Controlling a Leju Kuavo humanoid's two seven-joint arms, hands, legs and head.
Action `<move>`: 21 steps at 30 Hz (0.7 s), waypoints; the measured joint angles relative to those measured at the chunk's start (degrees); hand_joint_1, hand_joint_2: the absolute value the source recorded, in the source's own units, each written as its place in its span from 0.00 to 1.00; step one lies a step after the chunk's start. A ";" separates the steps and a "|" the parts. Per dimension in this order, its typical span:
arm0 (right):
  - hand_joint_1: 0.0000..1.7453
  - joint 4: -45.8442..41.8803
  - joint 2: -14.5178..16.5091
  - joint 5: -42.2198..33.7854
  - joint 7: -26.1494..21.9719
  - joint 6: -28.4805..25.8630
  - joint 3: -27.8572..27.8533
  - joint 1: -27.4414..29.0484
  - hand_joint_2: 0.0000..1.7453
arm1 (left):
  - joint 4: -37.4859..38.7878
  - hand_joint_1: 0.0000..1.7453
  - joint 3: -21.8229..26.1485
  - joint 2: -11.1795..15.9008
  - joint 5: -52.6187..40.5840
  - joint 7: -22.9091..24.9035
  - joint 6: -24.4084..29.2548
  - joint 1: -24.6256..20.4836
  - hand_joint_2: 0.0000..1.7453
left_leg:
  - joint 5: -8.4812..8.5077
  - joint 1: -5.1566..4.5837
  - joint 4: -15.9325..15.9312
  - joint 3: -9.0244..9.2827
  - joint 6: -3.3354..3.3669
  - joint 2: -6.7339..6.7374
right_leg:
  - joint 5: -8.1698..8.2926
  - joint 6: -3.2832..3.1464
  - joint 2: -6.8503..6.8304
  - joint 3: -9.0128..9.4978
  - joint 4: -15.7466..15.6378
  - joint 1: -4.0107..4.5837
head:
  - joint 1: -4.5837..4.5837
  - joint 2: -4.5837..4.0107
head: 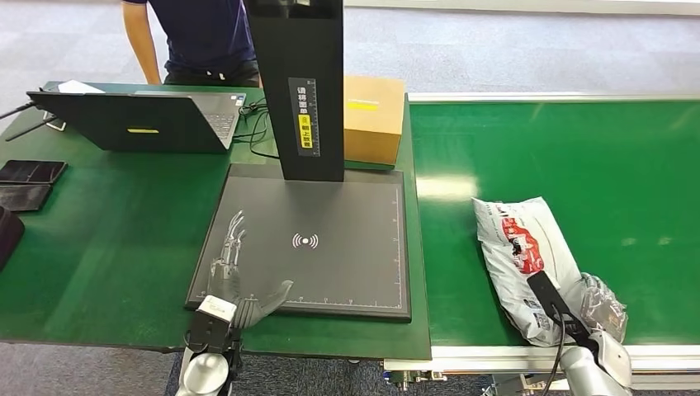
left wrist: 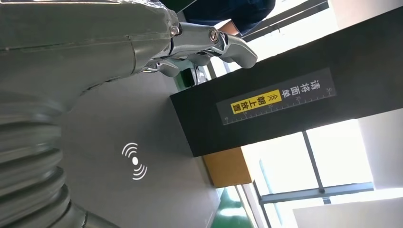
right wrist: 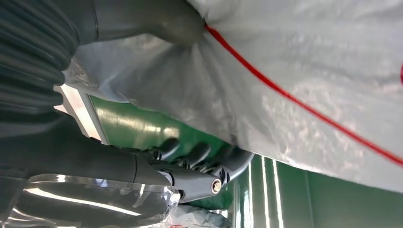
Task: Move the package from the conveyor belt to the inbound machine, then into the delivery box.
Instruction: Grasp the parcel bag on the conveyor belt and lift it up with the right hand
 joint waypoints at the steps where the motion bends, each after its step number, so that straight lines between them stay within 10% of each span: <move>1: 0.97 -0.18 0.19 0.17 -0.27 -0.02 -0.24 0.15 1.00 | 0.00 0.00 0.08 -0.09 -0.13 0.00 -0.09 0.02 1.00 | 0.00 0.00 0.00 -0.01 0.00 -0.01 | 0.00 0.00 0.00 -0.01 0.00 -0.01 | -0.01 0.00; 21: 1.00 -12.95 5.28 0.56 -4.51 0.05 -1.85 4.12 1.00 | -0.85 0.00 1.20 -0.82 -1.04 0.44 -0.31 1.30 1.00 | 0.00 0.00 -0.06 -0.25 -0.01 -0.03 | -0.07 -0.03 -0.02 -0.28 0.02 0.01 | 0.00 0.00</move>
